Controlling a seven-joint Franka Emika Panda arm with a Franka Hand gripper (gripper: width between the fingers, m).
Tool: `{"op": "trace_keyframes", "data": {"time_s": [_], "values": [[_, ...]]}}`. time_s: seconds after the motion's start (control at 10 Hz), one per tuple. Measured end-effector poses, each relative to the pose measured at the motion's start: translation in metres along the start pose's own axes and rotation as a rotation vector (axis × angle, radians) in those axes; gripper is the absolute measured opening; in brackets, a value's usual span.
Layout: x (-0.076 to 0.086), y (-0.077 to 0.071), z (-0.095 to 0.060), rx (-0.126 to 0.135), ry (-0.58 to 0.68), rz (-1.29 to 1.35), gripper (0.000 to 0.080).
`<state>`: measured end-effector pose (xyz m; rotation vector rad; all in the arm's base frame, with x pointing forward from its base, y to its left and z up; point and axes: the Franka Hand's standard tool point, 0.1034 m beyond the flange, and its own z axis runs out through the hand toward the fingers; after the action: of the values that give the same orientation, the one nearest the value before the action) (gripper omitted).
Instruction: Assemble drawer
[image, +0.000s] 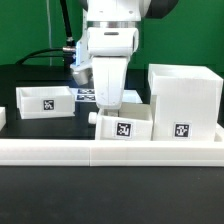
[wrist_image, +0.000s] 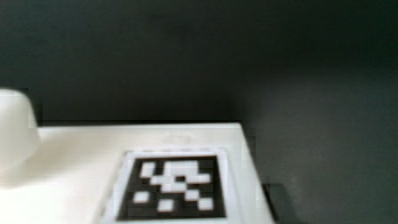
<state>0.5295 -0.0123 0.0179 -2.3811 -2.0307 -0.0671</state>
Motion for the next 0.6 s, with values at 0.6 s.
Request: {"op": "trace_keyframes", "data": {"time_s": [0.6], "values": [[0.0010, -0.0086, 0.0045, 0.014, -0.006, -0.055, 0.0044]]}}
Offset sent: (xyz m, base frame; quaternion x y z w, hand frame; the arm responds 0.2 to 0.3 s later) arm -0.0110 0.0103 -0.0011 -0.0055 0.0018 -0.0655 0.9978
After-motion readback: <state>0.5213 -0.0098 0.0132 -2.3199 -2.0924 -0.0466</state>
